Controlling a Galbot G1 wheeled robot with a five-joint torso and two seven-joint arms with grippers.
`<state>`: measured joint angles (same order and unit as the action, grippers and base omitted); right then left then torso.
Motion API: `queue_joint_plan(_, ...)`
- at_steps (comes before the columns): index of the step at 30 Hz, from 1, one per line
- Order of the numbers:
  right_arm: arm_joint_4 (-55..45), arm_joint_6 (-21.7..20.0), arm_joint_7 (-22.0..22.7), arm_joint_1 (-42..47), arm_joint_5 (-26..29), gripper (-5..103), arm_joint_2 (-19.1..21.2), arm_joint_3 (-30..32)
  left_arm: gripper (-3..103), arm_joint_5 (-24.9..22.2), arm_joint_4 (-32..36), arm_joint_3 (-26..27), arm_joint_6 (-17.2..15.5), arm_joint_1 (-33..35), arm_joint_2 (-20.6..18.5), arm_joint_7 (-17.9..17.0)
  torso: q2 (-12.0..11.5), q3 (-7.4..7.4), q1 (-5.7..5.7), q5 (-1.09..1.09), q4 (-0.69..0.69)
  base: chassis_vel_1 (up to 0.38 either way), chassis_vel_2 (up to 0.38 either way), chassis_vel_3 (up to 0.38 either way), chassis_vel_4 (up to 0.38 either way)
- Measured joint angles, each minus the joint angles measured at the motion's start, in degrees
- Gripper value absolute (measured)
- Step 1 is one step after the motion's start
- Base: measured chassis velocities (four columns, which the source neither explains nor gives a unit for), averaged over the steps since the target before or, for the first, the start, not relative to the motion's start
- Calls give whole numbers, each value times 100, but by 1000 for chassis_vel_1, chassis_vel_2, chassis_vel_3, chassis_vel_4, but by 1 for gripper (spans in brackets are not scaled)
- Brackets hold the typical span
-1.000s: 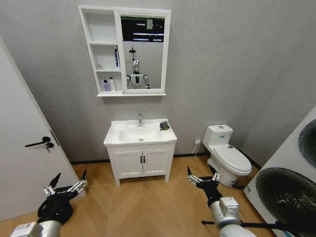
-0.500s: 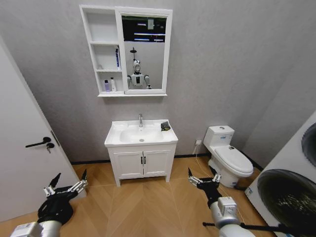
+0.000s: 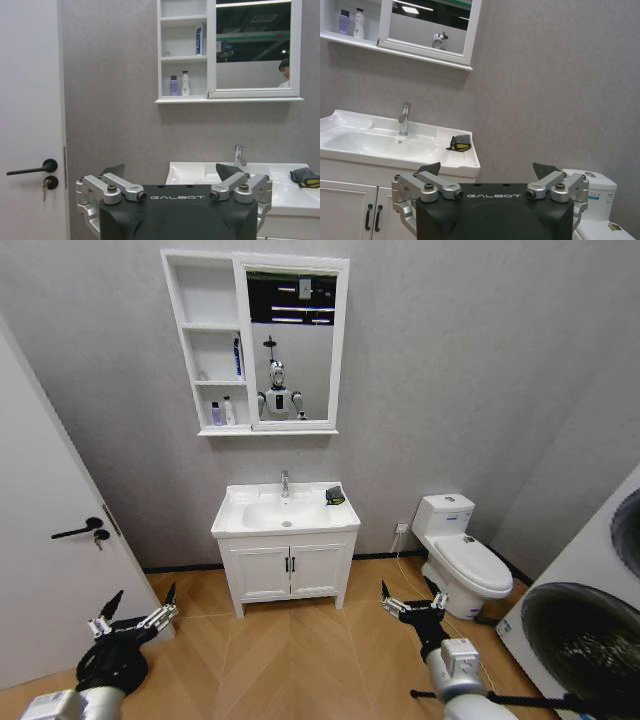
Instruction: Move facial cleanser and shampoo from washbasin to cabinet, then wipe washbasin with towel.
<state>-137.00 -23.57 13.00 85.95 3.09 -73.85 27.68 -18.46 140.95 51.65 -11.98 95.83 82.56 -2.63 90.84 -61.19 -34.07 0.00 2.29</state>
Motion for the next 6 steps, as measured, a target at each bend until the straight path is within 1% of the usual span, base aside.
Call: queue_joint_plan(6,-1,0,0,0,1,100,0,0,100,0,0,0,0,0,0,0,0,0,0,0,0,0,0,0,0)
